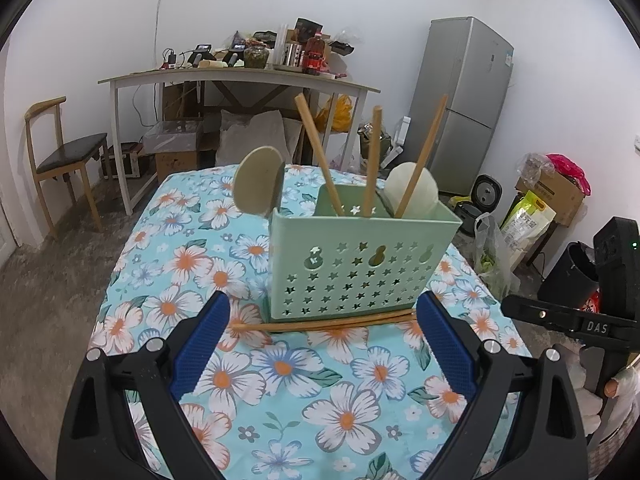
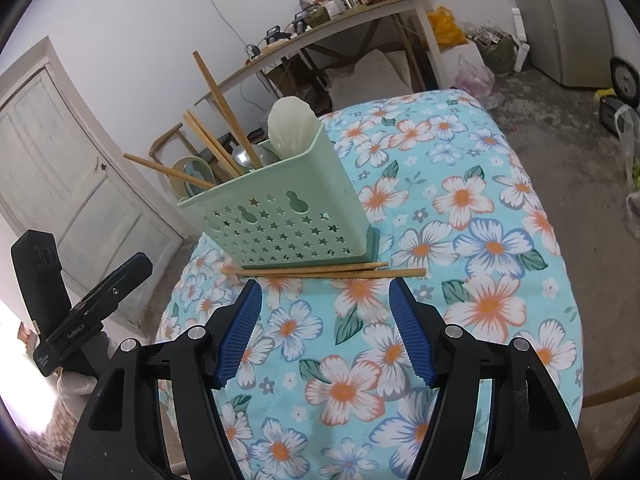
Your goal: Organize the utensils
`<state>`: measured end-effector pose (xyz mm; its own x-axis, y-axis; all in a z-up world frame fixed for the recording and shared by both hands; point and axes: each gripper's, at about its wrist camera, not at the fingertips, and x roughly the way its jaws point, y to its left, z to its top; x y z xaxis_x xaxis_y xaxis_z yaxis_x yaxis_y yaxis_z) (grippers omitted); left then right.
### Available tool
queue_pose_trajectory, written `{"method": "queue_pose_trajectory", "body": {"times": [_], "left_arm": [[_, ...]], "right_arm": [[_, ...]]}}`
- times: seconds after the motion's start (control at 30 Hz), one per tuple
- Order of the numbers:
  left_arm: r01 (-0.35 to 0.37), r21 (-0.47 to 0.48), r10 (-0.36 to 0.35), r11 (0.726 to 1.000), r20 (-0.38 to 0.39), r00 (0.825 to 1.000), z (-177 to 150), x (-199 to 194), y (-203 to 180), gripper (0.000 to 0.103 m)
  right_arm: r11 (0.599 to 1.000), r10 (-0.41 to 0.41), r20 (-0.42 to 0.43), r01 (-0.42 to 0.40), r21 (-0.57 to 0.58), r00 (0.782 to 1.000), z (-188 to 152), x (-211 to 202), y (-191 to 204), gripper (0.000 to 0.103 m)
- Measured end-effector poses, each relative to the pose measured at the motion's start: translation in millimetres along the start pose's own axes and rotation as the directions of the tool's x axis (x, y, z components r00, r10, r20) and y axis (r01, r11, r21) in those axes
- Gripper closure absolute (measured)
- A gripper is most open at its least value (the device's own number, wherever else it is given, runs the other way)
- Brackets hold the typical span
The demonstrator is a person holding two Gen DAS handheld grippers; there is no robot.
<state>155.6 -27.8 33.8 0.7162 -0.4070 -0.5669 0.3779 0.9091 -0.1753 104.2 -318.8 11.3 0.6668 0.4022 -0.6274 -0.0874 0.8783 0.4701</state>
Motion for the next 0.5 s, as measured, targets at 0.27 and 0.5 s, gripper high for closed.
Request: {"method": "queue_pose_trajectory", "body": {"times": [0.27,0.5], "left_arm": [[-0.066,0.019,0.066,0.998,-0.023,0.998,-7,10,3,0.011],[-0.09,0.031,0.092,0.995,-0.058,0.994,-21,25,8,0.011]], "right_arm": [[0.993,-0.036,0.009,0.037,-0.116,0.999,-1,0,-3,0.04],[0.967,-0.014,-0.005,0.012,-0.254,1.0,6,22,2,0.044]]}}
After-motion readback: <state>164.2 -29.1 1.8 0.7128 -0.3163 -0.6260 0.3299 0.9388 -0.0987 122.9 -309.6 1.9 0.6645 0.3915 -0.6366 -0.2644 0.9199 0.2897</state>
